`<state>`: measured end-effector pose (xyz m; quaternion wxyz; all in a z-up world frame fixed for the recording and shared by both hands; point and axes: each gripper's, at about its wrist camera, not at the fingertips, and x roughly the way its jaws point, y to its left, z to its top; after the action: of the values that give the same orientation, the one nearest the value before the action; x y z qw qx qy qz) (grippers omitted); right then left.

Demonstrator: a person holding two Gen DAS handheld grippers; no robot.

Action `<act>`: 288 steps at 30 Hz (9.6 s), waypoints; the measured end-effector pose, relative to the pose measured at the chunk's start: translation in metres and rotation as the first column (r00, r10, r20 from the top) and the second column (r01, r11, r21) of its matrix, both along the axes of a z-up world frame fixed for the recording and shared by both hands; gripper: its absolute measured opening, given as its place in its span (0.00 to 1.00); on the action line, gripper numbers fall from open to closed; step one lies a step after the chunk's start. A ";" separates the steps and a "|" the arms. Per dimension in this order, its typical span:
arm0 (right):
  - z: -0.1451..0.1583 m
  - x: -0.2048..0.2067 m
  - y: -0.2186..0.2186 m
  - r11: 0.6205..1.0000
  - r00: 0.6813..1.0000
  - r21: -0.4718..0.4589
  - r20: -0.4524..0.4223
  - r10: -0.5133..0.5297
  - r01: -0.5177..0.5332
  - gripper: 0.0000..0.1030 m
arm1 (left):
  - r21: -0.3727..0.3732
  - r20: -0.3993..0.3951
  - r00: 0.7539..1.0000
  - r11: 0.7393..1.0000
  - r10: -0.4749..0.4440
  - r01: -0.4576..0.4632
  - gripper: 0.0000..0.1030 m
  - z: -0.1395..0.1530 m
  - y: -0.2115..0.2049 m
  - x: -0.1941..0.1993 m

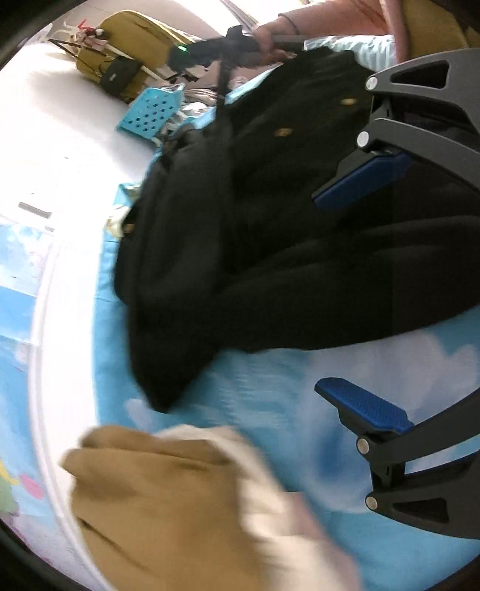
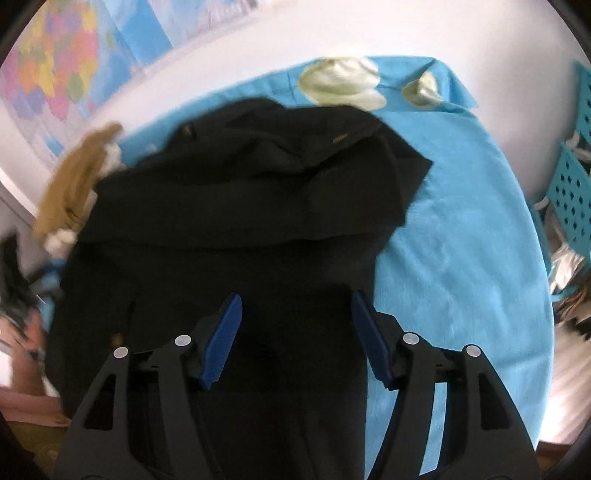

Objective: Fold large clothes

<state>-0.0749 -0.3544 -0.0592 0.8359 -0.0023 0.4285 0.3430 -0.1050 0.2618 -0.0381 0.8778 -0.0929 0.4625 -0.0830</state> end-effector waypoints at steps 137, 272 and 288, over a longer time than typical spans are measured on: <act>0.022 0.168 0.017 0.854 0.906 0.425 -0.406 -0.117 0.301 0.29 | -0.233 -0.073 0.967 0.939 0.242 -0.253 0.08 0.048 0.075 0.223; 0.010 -0.036 0.067 0.994 0.993 0.068 0.082 0.085 -0.091 0.04 | 0.056 0.083 0.997 0.998 -0.003 -0.002 0.10 0.021 -0.030 0.071; 0.027 -0.034 0.009 0.989 0.990 0.143 0.132 -0.057 0.038 0.64 | 0.066 0.081 0.992 0.993 0.096 -0.102 0.14 0.010 -0.018 0.087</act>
<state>-0.1093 -0.3455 -0.0322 0.8691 0.0431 0.3455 0.3512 -0.0178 0.2443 -0.0277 0.9009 -0.0818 0.4254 -0.0267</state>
